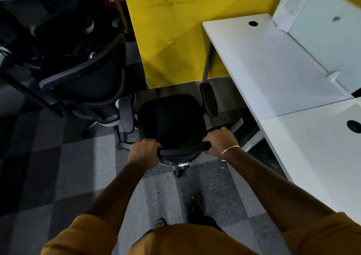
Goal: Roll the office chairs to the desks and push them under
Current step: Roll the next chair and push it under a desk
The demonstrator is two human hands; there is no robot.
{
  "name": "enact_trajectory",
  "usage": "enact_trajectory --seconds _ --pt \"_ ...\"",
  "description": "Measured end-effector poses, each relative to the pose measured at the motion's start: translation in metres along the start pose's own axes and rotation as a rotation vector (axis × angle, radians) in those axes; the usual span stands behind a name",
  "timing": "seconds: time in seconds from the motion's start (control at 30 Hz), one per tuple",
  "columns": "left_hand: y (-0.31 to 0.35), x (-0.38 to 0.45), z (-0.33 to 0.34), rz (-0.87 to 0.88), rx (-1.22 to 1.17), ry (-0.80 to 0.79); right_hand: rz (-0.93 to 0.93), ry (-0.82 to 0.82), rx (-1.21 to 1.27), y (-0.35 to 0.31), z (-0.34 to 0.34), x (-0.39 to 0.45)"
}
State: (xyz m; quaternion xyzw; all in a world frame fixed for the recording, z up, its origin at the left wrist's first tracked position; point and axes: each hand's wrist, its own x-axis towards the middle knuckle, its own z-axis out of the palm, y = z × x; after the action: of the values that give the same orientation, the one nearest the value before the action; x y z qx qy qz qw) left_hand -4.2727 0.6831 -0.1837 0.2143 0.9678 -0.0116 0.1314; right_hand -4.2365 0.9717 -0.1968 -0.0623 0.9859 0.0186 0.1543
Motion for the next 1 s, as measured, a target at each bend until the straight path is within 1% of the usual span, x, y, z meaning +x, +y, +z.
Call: enact_trajectory --seconds 0.1,0.27,0.47,0.67,0.9,1.0 --pt "-0.009 -0.018 0.007 0.064 0.002 -0.007 0.055 -0.008 0.051 -0.019 0.010 -0.033" --pt "-0.016 -0.056 0.025 0.179 0.017 0.013 0.097 -0.014 0.026 -0.054 0.028 -0.093" --pt "-0.017 -0.100 0.034 0.248 0.026 0.032 0.185 -0.003 0.066 -0.090 0.046 -0.145" --pt "-0.010 -0.148 0.043 0.228 0.025 0.031 0.211 0.036 0.075 -0.115 0.068 -0.187" --pt "0.016 -0.225 0.066 0.138 0.046 0.059 0.146 0.092 0.156 -0.138 0.098 -0.252" --pt "0.028 -0.265 0.079 0.086 0.057 0.089 0.131 0.147 0.175 -0.146 0.112 -0.284"
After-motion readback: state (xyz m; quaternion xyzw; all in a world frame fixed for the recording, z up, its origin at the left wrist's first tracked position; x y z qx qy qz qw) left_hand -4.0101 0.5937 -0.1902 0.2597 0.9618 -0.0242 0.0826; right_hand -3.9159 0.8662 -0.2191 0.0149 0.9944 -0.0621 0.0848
